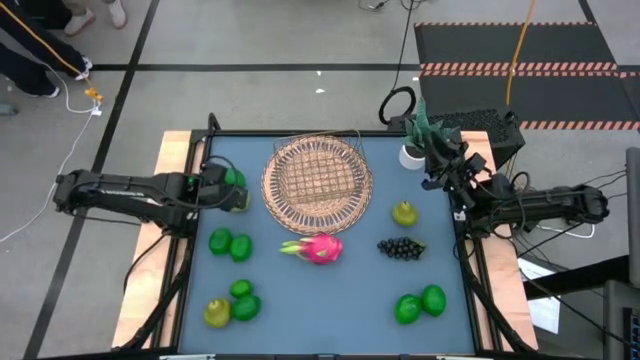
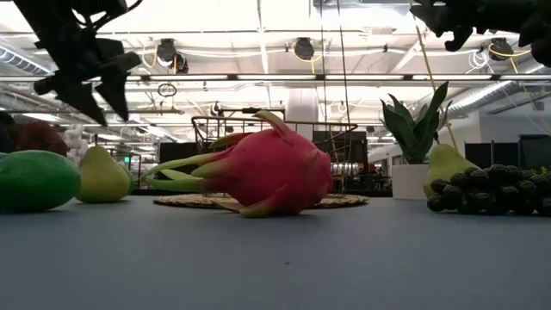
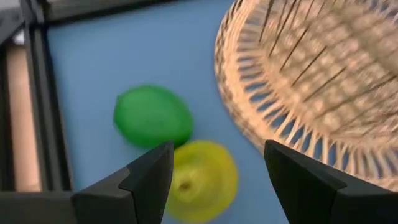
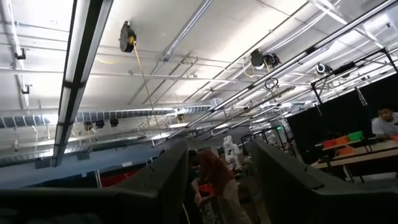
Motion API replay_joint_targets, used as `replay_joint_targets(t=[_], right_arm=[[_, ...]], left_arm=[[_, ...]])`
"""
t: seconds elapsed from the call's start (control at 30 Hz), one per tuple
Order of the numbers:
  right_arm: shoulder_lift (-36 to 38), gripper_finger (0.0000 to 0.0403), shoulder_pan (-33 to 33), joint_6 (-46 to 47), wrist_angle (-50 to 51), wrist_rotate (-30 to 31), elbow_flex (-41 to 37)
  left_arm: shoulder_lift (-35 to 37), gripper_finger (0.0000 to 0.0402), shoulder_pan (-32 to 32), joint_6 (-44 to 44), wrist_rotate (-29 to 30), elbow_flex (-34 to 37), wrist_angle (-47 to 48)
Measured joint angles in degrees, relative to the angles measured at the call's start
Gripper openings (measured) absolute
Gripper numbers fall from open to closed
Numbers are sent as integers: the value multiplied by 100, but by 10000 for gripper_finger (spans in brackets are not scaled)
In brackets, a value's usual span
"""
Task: Build produce basket
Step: Put the green pear into the gold wire basket
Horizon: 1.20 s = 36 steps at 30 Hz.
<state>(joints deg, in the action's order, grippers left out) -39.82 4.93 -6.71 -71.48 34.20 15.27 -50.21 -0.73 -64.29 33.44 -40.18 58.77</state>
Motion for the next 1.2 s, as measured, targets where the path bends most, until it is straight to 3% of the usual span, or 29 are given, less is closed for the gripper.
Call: replay_joint_targets(t=[0.4, 0.83, 1.2], right_arm=[[-83, 171, 0, 194, 18, 0, 0], [-137, 171, 0, 296, 32, 0, 0], [-137, 171, 0, 290, 34, 0, 0]], left_arm=[[-2, 243, 0, -28, -82, 210, 435], [-5, 88, 0, -53, -60, 358, 398], [-2, 18, 0, -28, -92, 358, 396]])
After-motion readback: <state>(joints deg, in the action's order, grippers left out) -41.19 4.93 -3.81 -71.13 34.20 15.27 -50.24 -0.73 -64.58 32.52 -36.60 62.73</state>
